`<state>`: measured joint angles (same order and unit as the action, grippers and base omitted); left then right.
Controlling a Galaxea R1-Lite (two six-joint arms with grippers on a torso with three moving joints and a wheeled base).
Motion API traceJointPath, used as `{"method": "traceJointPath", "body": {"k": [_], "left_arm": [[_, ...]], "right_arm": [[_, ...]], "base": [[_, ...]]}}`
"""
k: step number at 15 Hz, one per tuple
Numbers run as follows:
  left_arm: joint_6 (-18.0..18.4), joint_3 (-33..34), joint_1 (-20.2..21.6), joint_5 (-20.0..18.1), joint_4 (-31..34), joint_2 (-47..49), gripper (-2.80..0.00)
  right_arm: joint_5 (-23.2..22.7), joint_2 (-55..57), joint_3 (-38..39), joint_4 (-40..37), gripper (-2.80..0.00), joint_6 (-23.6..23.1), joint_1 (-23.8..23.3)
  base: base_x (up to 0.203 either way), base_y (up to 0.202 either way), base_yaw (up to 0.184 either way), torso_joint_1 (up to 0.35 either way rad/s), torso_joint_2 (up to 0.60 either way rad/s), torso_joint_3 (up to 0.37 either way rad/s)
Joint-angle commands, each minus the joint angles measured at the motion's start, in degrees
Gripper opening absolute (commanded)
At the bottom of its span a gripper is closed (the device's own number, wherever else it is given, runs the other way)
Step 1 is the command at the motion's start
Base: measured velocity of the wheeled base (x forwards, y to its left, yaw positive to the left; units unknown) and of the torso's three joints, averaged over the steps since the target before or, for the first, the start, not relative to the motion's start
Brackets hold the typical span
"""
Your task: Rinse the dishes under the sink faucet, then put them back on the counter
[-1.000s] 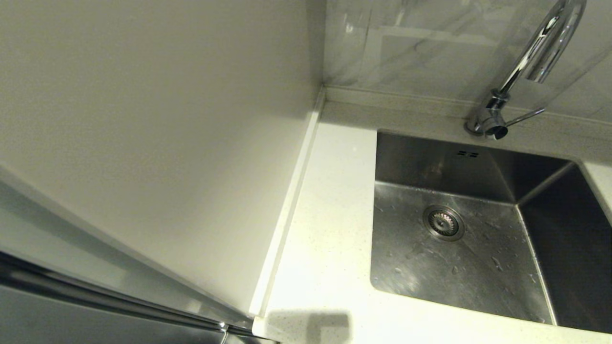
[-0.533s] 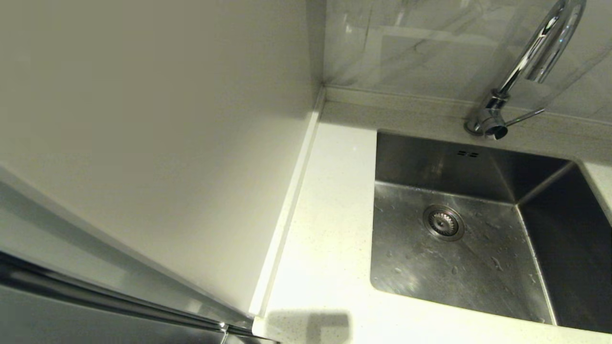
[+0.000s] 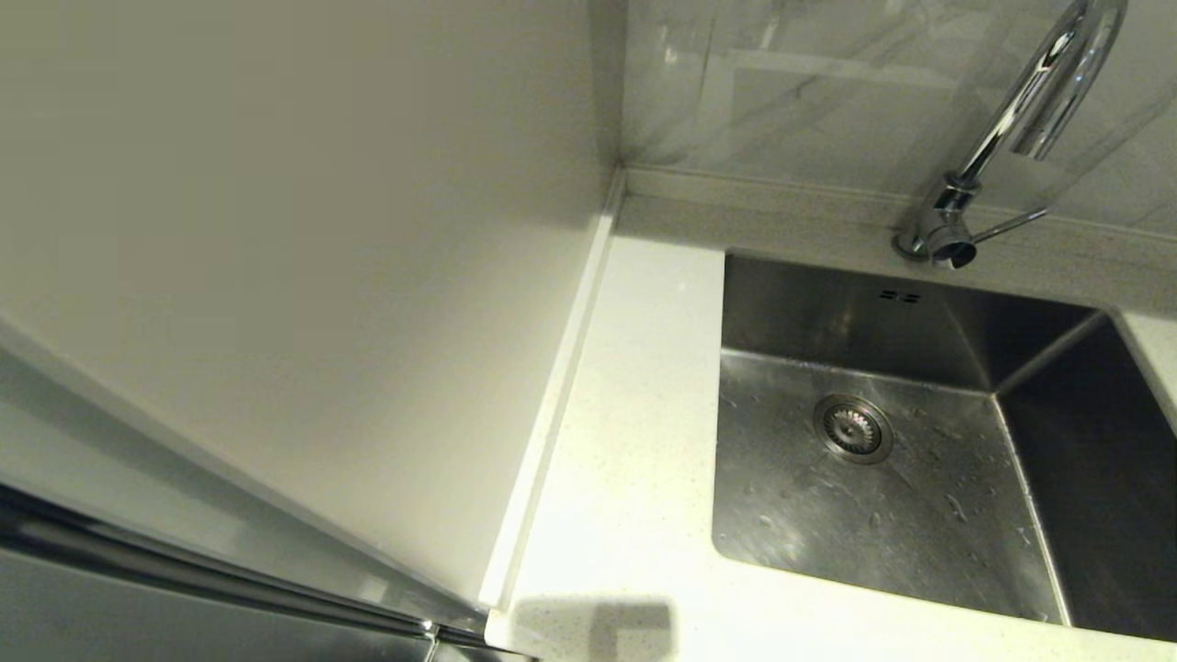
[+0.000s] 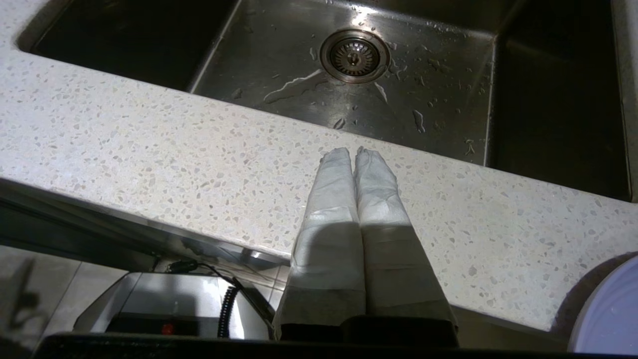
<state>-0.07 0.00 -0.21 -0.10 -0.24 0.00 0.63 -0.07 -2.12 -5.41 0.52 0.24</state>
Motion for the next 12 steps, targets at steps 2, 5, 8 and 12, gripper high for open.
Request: {"method": "traceJointPath", "body": {"k": [2, 5, 8, 12], "left_arm": [[-0.01, 0.18, -0.02, 0.01, -0.02, 0.00, -2.80], [-0.01, 0.18, -0.05, 0.01, -0.02, 0.00, -2.80], [-0.01, 0.18, 0.03, 0.01, -0.02, 0.00, -2.80], [-0.01, 0.18, 0.03, 0.01, -0.02, 0.00, -2.80]], "right_arm": [[-0.02, 0.07, 0.01, -0.04, -2.80, 0.00, 0.02], [0.07, 0.07, 0.01, -0.04, -2.80, 0.00, 0.02], [0.05, 0.07, 0.01, -0.04, -2.80, 0.00, 0.02], [0.07, 0.07, -0.08, -0.04, -2.80, 0.00, 0.02]], "base": [[0.000, 0.000, 0.000, 0.000, 0.00, 0.000], [0.000, 0.000, 0.000, 0.000, 0.00, 0.000], [0.000, 0.000, 0.000, 0.000, 0.00, 0.000], [0.000, 0.000, 0.000, 0.000, 0.00, 0.000]]}}
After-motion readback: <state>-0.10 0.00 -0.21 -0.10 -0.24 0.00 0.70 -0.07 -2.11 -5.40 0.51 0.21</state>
